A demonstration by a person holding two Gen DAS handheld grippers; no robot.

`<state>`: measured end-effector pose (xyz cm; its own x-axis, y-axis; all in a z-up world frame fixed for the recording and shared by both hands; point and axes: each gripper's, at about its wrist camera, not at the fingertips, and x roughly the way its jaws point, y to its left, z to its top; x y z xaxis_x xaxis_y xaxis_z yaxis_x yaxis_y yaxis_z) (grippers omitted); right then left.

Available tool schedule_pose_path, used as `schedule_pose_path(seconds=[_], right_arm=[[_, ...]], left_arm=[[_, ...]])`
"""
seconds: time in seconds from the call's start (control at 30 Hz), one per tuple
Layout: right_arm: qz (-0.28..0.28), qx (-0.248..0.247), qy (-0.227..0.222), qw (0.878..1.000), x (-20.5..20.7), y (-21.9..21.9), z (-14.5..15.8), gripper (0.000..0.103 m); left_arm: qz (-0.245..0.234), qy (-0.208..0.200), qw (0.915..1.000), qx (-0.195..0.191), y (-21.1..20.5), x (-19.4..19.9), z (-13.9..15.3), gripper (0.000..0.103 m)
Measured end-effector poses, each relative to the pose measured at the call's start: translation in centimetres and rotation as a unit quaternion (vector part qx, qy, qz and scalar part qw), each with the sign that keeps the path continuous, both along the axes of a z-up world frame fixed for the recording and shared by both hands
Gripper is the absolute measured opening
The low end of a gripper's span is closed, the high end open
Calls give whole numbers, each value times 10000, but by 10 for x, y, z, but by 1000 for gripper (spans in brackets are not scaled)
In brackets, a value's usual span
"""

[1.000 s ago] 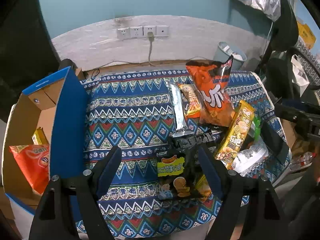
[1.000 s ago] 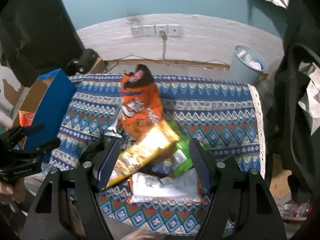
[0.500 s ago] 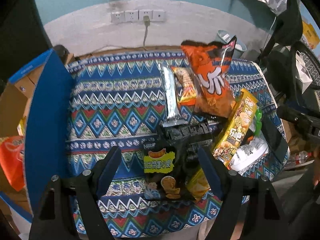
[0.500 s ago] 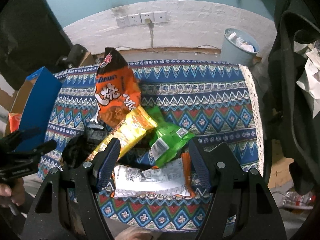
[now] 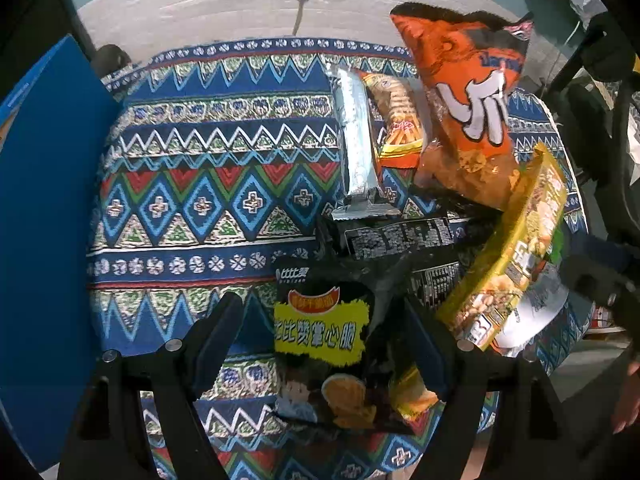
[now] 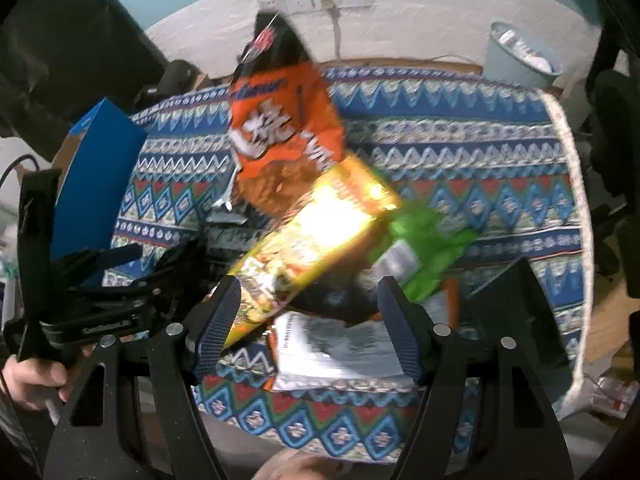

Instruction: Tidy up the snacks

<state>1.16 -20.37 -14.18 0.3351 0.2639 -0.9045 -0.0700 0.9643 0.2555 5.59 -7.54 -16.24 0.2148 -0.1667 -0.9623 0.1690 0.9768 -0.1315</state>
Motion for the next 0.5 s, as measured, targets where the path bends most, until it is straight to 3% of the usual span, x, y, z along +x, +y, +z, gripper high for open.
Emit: schedule_pose_path(seconds=[0.1,0.2,0.27,0.4,0.5], right_arm=[[-18,51,60,10000,3,7,-6,70],[-109,150,163,9997,6,9,-14,70],[-172,200,244,9994,8,11,-20,70],[-269,254,344,9987,13,14,-28,70],[-337,280,366,9984,17,19,-32,70]], left_arm=[[-31,26,10000,-23,-1,2,-8,80],[-159,168,9997,-102,-2,1,-19,59],[-241,82,9997,-60,-2,-3,-21,59],[-438,-125,9988,175,-9,-5,-19,42],[-455,-232,9984,227,-4,-3,-14,40]])
